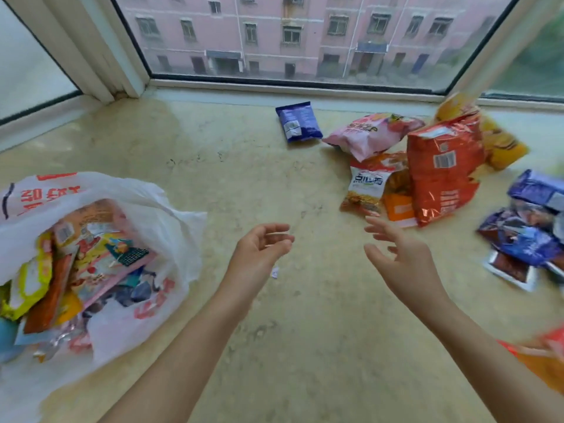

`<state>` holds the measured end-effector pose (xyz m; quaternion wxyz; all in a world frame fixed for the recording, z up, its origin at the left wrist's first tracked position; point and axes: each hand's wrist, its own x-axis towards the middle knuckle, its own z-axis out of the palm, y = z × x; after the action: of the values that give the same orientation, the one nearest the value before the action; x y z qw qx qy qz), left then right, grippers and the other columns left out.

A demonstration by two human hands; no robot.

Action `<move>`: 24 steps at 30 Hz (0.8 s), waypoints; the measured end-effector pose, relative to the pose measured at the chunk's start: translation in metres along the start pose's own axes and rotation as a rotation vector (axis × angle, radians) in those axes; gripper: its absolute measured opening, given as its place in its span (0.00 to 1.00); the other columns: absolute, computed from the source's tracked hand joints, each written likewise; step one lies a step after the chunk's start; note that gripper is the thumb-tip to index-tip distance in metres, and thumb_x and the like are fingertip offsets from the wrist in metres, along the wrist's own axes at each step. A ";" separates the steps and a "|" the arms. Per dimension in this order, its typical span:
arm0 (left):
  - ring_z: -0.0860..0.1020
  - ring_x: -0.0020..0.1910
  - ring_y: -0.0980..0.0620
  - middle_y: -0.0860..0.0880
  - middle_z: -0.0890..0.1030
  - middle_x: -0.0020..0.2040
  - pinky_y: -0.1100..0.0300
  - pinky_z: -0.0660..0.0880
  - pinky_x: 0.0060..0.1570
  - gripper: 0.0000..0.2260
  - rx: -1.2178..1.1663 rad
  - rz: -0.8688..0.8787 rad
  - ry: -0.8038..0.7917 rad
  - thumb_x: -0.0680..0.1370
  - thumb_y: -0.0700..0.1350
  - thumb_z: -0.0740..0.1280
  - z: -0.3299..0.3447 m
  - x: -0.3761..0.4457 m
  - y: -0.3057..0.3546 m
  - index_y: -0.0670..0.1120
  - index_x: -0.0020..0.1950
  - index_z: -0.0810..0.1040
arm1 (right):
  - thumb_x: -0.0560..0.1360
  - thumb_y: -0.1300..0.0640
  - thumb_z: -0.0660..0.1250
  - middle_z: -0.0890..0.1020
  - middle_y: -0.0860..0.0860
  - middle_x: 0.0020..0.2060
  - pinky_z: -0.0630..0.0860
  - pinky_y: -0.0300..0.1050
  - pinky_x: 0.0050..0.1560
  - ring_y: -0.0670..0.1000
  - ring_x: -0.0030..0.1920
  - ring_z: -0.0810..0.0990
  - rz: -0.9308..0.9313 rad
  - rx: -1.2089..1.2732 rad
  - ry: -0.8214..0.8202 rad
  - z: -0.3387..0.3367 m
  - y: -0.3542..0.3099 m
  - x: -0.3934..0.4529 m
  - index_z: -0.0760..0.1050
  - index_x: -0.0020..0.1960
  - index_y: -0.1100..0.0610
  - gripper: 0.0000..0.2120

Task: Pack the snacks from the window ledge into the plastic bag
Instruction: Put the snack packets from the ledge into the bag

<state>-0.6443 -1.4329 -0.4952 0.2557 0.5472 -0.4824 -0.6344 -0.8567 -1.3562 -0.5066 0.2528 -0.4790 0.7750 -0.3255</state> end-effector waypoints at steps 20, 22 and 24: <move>0.69 0.65 0.45 0.45 0.69 0.67 0.45 0.72 0.59 0.37 0.921 0.222 0.201 0.72 0.55 0.70 0.198 0.160 -0.010 0.62 0.76 0.53 | 0.72 0.58 0.51 0.78 0.64 0.61 0.78 0.55 0.53 0.63 0.60 0.78 -0.525 -0.698 0.009 -0.033 0.139 0.103 0.75 0.64 0.62 0.25; 0.72 0.61 0.47 0.47 0.71 0.63 0.44 0.75 0.54 0.37 0.888 0.257 0.198 0.71 0.52 0.71 0.192 0.154 -0.010 0.64 0.75 0.54 | 0.71 0.61 0.61 0.77 0.65 0.61 0.78 0.55 0.53 0.63 0.61 0.77 -0.520 -0.744 -0.024 -0.030 0.142 0.107 0.75 0.65 0.61 0.23; 0.73 0.60 0.49 0.49 0.71 0.62 0.45 0.76 0.53 0.37 0.859 0.263 0.217 0.70 0.52 0.71 0.186 0.147 -0.013 0.65 0.74 0.55 | 0.66 0.63 0.69 0.76 0.67 0.62 0.77 0.55 0.53 0.64 0.61 0.77 -0.517 -0.785 -0.040 -0.027 0.143 0.113 0.75 0.66 0.60 0.28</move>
<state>-0.8567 -1.4914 -0.5845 0.1333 0.6010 -0.7374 -0.2780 -1.0049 -1.4050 -0.6044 -0.0221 -0.7218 0.6899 -0.0508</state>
